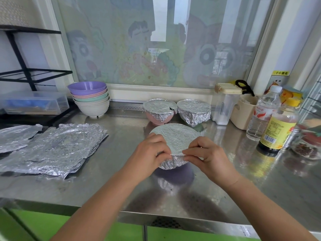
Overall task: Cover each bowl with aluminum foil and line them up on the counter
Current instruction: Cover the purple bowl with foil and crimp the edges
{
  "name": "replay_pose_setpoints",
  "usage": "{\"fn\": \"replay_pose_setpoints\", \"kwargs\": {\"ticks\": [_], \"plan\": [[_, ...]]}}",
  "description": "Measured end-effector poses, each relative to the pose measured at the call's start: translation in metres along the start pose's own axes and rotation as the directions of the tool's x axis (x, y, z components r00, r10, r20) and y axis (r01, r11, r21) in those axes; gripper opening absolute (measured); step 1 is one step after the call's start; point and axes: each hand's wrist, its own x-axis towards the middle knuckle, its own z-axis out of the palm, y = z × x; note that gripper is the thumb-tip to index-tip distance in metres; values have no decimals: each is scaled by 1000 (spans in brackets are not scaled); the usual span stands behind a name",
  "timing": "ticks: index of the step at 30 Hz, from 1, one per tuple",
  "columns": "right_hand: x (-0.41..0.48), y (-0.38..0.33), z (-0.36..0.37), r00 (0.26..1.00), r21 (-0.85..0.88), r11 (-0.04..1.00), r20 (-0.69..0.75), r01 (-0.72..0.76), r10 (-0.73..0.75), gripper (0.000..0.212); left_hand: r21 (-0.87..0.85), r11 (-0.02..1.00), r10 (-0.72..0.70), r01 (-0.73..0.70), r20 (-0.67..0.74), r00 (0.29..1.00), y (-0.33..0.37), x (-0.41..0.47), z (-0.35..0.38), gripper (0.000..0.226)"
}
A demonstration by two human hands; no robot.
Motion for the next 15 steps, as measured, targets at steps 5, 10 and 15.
{"fn": "replay_pose_setpoints", "kwargs": {"ticks": [5, 10, 15], "plan": [[3, 2, 2, 1000, -39, 999, 1, 7, -7, 10, -9, 1000, -8, 8, 3, 1000, 1, -1, 2, 12], [4, -1, 4, 1000, -32, 999, -5, -2, 2, 19, 3, 999, 37, -37, 10, 999, 10, 4, 15, 9], [1, 1, 1, 999, 2, 1000, 31, 24, -25, 27, 8, 1000, 28, -28, 32, 999, 6, 4, 10, 8]]}}
